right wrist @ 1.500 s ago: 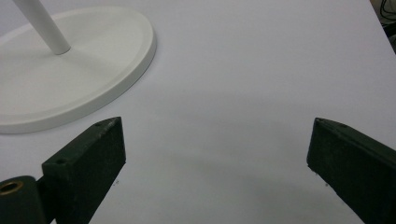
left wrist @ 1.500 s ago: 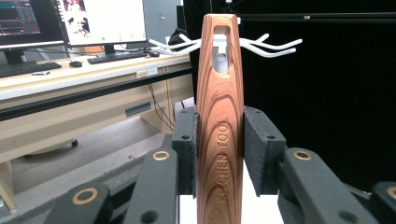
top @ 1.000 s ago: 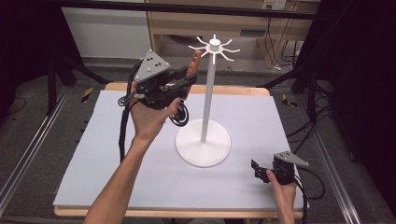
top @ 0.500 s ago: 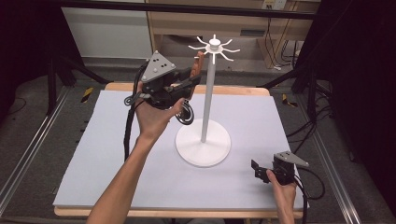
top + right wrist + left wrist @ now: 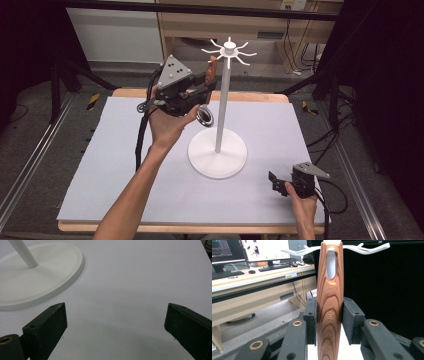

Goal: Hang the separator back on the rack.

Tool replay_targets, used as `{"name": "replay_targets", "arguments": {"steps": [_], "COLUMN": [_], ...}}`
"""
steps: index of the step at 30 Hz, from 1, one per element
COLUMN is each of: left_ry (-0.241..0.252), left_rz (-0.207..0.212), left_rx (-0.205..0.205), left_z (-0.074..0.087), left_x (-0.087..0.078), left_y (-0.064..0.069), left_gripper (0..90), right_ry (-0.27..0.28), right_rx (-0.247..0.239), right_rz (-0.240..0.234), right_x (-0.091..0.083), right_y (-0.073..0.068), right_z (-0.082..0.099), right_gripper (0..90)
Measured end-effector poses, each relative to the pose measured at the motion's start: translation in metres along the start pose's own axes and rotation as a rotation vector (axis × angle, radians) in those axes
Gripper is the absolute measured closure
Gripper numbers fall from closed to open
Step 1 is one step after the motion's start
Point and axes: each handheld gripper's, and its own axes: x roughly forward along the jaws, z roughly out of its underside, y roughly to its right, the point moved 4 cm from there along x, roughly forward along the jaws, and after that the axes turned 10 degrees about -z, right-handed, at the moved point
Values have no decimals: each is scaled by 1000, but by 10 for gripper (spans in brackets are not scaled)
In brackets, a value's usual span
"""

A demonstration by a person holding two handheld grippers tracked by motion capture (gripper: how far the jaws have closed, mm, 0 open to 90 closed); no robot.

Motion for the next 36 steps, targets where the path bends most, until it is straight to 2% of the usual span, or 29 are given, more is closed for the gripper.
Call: {"name": "replay_targets", "arguments": {"steps": [7,14,23,26,29,31,35,36], "left_ry": [13,11,8,1,5,-9,-9,-25], "left_rz": [4,-11,-7,-11,-12,-10,-15,-14], "left_rx": [-13,-6,3,8,-4,-11,3,-6], "left_z": [1,1,4,9,16,23,32,39], "left_x": [4,5,-3,-9,-15,-20,-27,-32], "left_y": [1,1,-1,-4,-10,-13,-18,-20], "left_gripper": [670,655,601,580,551,537,519,516], "right_ry": [-2,0,-1,1,3,-1,-1,-2], "right_rx": [-2,2,0,1,5,3,5,5], "right_rz": [0,0,1,0,1,0,-2,-2], "right_x": [0,0,0,-1,-1,-1,0,0], "right_y": [0,0,1,1,1,1,0,0], "right_z": [0,0,0,0,0,0,0,0], "right_gripper": [49,49,50,50,50,49,50,50]}}
